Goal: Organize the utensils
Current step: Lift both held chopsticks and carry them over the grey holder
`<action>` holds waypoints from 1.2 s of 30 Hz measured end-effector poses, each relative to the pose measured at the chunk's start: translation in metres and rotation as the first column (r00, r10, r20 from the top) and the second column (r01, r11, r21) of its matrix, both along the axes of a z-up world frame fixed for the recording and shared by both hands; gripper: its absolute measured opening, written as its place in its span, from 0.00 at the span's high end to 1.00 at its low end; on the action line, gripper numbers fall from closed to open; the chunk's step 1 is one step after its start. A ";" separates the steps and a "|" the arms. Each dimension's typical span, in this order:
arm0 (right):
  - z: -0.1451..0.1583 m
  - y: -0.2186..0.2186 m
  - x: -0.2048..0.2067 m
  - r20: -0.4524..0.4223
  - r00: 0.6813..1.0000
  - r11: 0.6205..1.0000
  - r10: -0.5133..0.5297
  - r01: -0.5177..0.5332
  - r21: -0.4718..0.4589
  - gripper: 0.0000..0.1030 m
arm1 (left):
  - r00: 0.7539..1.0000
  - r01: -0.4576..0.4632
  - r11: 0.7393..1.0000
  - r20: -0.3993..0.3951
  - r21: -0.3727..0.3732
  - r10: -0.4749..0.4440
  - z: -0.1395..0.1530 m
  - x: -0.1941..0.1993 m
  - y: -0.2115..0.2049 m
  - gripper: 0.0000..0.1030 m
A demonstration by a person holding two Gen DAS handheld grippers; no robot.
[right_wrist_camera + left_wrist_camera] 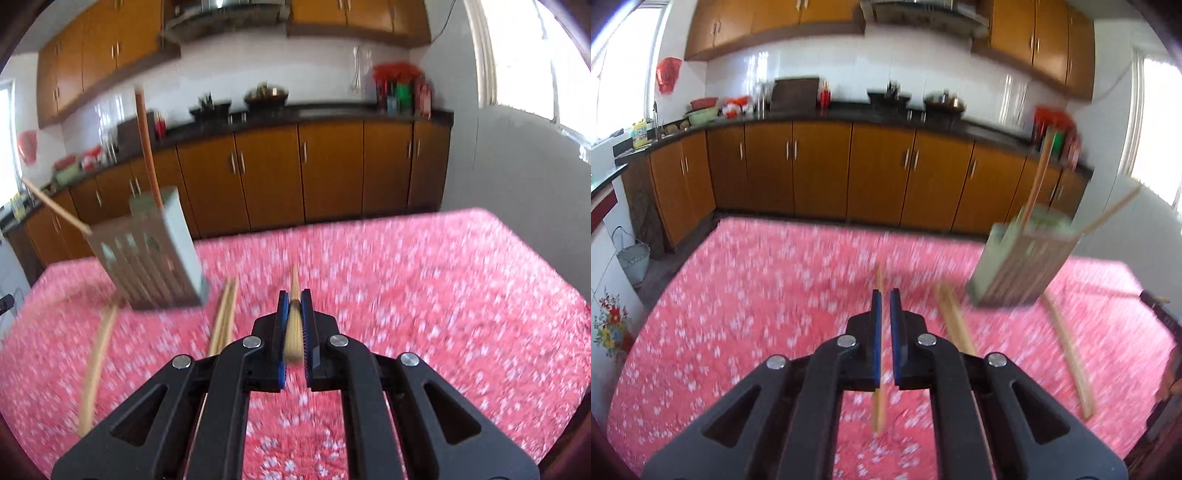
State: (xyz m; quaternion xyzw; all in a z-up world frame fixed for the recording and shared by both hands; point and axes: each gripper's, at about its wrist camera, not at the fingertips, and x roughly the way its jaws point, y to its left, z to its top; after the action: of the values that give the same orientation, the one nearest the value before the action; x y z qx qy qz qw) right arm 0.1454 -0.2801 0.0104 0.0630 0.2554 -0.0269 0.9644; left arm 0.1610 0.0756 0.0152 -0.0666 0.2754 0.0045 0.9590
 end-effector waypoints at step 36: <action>0.024 0.000 -0.010 0.094 0.995 1.000 0.026 -0.027 0.001 0.93 | 0.986 0.053 0.990 -0.163 0.133 -0.030 -0.055 0.008 -0.018 0.92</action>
State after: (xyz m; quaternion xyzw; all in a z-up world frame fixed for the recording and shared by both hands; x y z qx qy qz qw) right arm 0.1353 -0.2802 0.0348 0.0620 0.2105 -0.0108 0.9756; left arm 0.1688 0.0576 -0.0394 0.0059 0.3522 0.0088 0.9359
